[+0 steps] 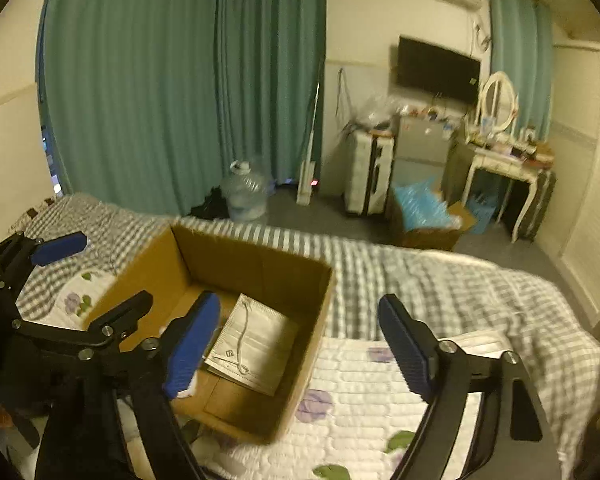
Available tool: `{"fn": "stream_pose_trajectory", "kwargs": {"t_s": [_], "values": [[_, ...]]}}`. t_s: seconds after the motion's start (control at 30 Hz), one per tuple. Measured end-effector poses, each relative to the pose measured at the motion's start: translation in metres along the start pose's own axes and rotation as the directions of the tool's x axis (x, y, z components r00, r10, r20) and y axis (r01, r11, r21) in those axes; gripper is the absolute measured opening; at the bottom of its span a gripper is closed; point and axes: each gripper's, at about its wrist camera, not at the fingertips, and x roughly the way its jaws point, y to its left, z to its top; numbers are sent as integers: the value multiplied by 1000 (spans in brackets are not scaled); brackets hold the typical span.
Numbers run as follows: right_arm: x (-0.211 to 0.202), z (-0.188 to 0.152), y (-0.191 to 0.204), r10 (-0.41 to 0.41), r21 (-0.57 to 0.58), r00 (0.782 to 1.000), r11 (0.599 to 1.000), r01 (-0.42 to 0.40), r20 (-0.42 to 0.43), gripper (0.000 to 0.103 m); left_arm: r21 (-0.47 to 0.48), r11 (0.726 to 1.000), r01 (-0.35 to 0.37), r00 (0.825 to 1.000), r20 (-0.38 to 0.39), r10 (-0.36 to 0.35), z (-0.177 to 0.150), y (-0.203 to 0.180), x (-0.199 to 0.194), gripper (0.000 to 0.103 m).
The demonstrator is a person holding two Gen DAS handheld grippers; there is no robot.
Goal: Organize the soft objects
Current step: 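Carry the mask and sock into the cardboard box and open both grippers, then grasp the white mesh sock with the left gripper while the right grasps a white sock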
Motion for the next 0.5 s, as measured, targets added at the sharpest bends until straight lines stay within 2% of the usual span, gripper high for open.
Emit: {"fn": "stream_pose_trajectory", "kwargs": {"t_s": [0.07, 0.13, 0.2, 0.37, 0.5], "values": [[-32, 8, 3, -13, -10, 1000, 1000, 13, 25, 97, 1, 1000, -1, 999, 38, 1, 4, 9, -34, 92], [-67, 14, 11, -53, -31, 997, 998, 55, 55, 103, 4, 1000, -8, 998, 65, 8, 6, 15, -59, 99], [-101, 18, 19, -73, -47, 994, 996, 78, 86, 103, 4, 1000, -24, 992, 126, 24, 5, 23, -99, 103], [-178, 19, 41, -36, -72, 992, 996, 45, 124, 103, -18, 1000, -25, 978, 209, 28, -4, 37, -164, 103], [-227, -3, 64, -25, -110, 989, 993, 41, 142, 103, -16, 1000, 20, 980, 200, -16, -24, 45, -193, 103]]}}
